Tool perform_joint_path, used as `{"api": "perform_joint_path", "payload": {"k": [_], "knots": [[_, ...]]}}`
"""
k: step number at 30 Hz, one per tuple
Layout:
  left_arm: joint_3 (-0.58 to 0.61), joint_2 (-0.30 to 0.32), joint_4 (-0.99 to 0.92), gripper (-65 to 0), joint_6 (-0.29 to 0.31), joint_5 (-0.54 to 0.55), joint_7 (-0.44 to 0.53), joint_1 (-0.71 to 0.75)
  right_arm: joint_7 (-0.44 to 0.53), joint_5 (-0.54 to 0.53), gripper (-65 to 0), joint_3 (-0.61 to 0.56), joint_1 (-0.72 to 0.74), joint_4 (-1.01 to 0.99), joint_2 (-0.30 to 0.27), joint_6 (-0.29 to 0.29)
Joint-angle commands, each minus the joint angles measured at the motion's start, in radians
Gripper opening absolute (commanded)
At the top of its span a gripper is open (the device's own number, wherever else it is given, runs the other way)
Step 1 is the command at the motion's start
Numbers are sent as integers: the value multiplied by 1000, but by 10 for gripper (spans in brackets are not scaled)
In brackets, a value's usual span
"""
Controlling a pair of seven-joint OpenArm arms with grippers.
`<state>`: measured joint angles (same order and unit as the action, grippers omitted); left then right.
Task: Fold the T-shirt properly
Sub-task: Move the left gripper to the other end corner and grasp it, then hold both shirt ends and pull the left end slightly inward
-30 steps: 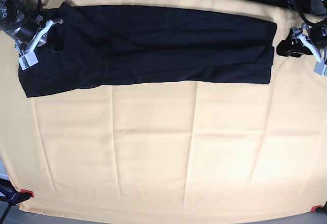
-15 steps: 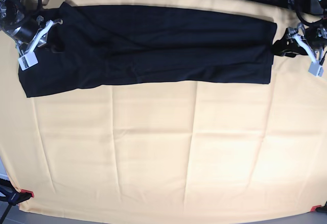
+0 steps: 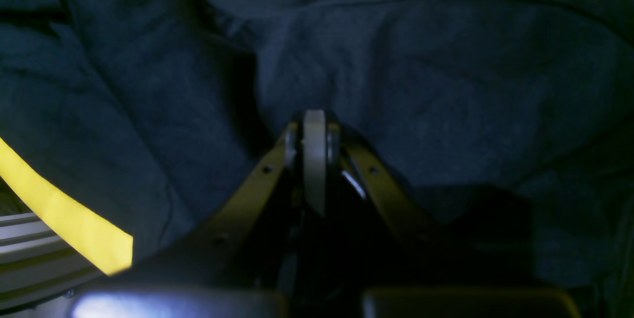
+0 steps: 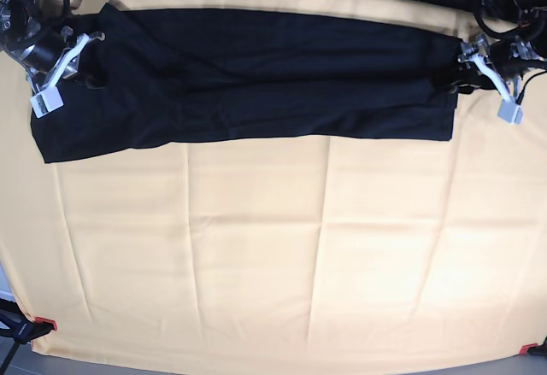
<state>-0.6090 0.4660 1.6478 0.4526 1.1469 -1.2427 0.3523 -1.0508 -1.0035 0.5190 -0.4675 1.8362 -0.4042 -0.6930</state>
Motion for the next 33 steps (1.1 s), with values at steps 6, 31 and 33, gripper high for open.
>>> {"api": "perform_joint_path", "payload": {"k": [6, 31, 33], "knots": [[-5, 11, 13, -272, 0, -15, 10, -21, 14, -20, -650, 8, 2, 13, -17, -5], [-5, -70, 13, -598, 4, 14, 12, -35, 7, -21, -650, 8, 2, 13, -17, -5], [-5, -64, 13, -578, 4, 1, 12, -38, 5, -20, -650, 8, 2, 13, -17, -5]]}}
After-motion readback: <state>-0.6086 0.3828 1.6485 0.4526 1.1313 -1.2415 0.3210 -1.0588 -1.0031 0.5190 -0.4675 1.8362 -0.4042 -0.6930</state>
